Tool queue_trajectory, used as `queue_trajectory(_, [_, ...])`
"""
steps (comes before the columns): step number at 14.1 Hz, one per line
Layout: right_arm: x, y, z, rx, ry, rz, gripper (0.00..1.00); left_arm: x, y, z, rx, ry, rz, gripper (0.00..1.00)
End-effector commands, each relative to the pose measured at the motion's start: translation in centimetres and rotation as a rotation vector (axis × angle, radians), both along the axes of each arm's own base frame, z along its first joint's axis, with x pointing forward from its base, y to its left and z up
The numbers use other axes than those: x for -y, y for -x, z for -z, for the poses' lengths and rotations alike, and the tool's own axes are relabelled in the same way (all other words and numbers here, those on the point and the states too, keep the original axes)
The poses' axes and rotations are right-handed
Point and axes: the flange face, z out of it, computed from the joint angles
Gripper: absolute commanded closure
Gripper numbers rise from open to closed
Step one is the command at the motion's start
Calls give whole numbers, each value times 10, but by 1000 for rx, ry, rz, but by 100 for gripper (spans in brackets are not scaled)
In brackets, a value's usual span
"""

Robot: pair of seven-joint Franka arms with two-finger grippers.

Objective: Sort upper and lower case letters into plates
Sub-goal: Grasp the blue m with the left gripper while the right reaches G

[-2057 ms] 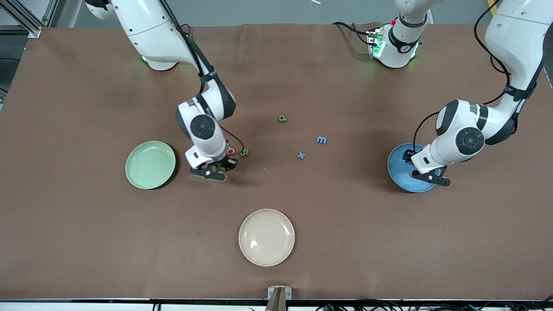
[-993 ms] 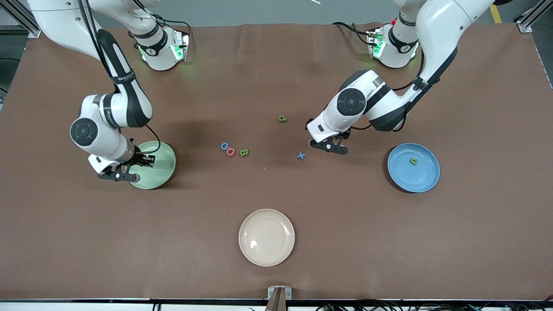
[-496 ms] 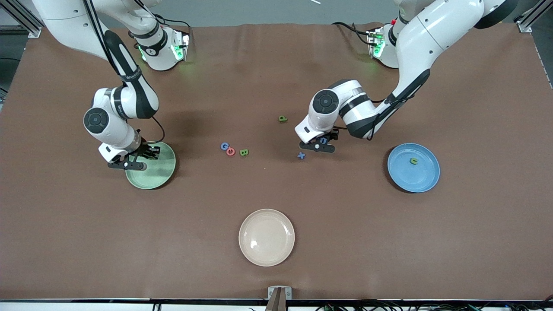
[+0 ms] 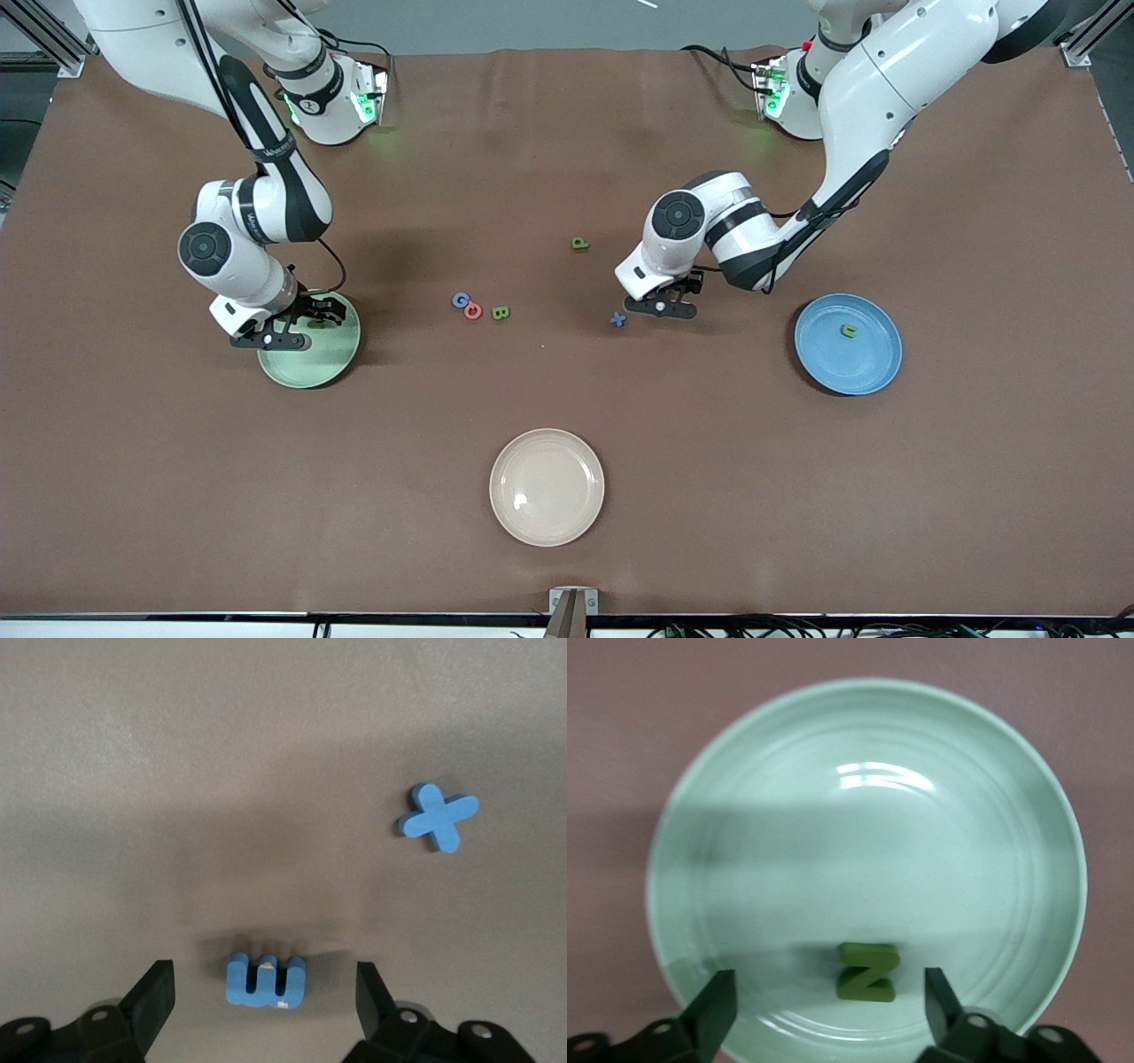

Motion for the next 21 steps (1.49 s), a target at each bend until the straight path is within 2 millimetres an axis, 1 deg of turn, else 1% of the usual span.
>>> queue_trajectory(1, [-65, -6, -28, 23, -35, 104, 0, -5, 2, 7, 13, 1, -16, 15])
queue_trajectory(3, [-109, -2, -35, 39, -37, 212, 0, -7, 3, 12, 4, -3, -19, 17])
queue_trajectory(5, [-150, 9, -36, 48, -38, 269, 0, -9, 3, 12, 2, -4, -21, 21])
queue_trajectory(6, [-166, 16, -34, 46, -35, 265, 0, -8, 3, 13, 0, -4, -24, 22])
queue_trajectory(7, [-173, 20, -27, 38, -29, 272, 0, -8, 4, 13, 0, -5, -23, 23])
queue_trajectory(9, [-199, 36, -14, 24, -11, 284, 0, -6, 5, 12, 1, -3, -20, 26])
queue_trajectory(11, [-209, 42, 0, 37, -13, 285, 0, -5, 5, 13, 1, -4, -20, 29])
queue_trajectory(12, [-212, 44, 7, 44, -14, 292, 0, -5, 5, 13, 1, -4, -20, 36])
queue_trajectory(14, [-219, 49, 24, 48, -8, 294, 0, -6, 3, 12, 4, -3, -22, 53])
queue_trajectory(15, [-218, 48, 28, 58, -13, 296, 0, -7, 3, 11, 4, -2, -24, 58])
queue_trajectory(16, [-217, 48, 34, 54, -8, 298, 0, -9, 1, 12, 4, -3, -28, 60])
queue_trajectory(17, [-216, 48, 38, 52, -3, 296, 0, -9, 1, 12, 4, -3, -24, 64])
queue_trajectory(18, [-213, 47, 39, 55, 6, 288, 0, -8, 0, 10, 7, -1, -24, 69])
queue_trajectory(19, [-205, 42, 40, 65, 20, 287, 0, -9, -1, 9, 9, -1, -29, 73])
queue_trajectory(20, [-203, 41, 41, 69, 26, 280, 0, -9, -2, 7, 14, -2, -30, 76])
queue_trajectory(21, [-203, 41, 43, 71, 26, 281, 0, -9, -2, 5, 19, -5, -29, 76])
